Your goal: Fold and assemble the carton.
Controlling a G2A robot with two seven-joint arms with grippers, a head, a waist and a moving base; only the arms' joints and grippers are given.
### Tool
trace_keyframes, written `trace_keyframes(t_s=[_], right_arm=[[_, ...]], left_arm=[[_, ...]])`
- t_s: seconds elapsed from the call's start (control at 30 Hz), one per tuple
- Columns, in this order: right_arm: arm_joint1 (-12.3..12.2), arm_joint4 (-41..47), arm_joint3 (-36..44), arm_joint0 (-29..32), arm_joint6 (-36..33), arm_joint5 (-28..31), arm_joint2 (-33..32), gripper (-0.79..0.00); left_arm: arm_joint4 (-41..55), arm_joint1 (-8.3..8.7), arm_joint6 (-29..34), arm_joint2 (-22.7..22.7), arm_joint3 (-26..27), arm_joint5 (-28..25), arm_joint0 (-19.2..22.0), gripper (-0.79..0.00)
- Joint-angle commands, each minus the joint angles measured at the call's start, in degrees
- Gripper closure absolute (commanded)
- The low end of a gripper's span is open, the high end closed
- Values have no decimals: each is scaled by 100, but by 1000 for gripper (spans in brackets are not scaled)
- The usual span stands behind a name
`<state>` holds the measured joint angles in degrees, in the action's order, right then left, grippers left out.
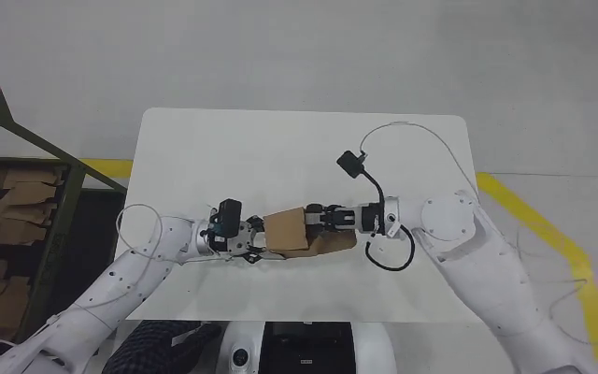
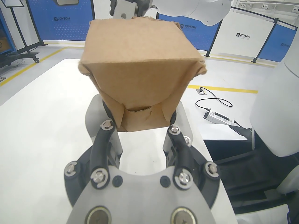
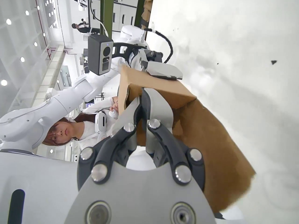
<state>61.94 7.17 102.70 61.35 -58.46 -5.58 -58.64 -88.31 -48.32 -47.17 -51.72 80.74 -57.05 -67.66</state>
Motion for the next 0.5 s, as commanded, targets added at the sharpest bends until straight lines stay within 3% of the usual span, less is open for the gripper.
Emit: trace_keyframes(t_s=[0.0,0.23,0.47], right_arm=[[-55,-77,160,145,43,-65,-245,0],[-252,-136,699,874,270,-164,-1309,0],[-360,200,586,1720,382,-246,-2037,0]], left_arm=[[-8,-2,-9,-2,-16,3,-8,-317],[-15,-13,-17,1,-32,11,-12,-317],[57,-11,-40,-36,-20,33,-22,-317]])
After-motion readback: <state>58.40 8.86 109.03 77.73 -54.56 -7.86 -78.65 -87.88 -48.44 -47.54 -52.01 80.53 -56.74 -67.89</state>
